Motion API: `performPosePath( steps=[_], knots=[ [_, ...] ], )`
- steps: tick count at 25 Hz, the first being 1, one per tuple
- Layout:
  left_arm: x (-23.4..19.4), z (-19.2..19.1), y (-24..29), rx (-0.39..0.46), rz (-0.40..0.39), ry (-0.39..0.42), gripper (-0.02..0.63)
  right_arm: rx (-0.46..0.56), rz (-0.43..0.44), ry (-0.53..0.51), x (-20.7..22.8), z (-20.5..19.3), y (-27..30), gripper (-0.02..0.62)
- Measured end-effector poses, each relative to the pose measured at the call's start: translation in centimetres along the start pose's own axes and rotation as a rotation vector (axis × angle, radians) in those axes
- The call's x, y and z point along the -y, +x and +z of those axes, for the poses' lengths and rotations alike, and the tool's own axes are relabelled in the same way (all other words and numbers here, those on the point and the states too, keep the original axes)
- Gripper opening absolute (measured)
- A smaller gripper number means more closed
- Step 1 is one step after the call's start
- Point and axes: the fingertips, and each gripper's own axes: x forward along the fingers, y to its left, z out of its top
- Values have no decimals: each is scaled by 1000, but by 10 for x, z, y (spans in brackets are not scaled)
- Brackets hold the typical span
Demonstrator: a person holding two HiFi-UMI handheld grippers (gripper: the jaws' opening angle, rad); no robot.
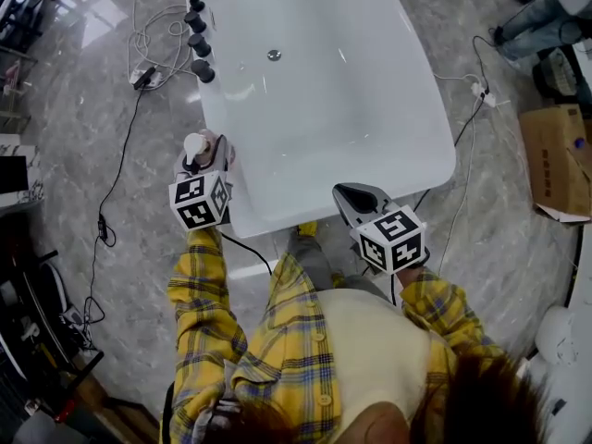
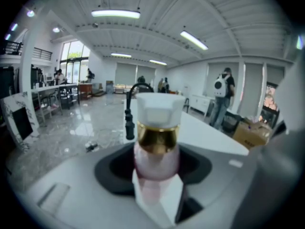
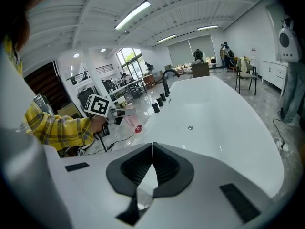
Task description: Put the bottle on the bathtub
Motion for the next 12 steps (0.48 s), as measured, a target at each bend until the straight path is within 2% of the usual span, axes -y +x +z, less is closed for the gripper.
performPosePath(
  steps=[12],
  knots=[
    [-25,5,51,-8,25,35,224,-29,-30,22,8,-4,2,14]
  ],
)
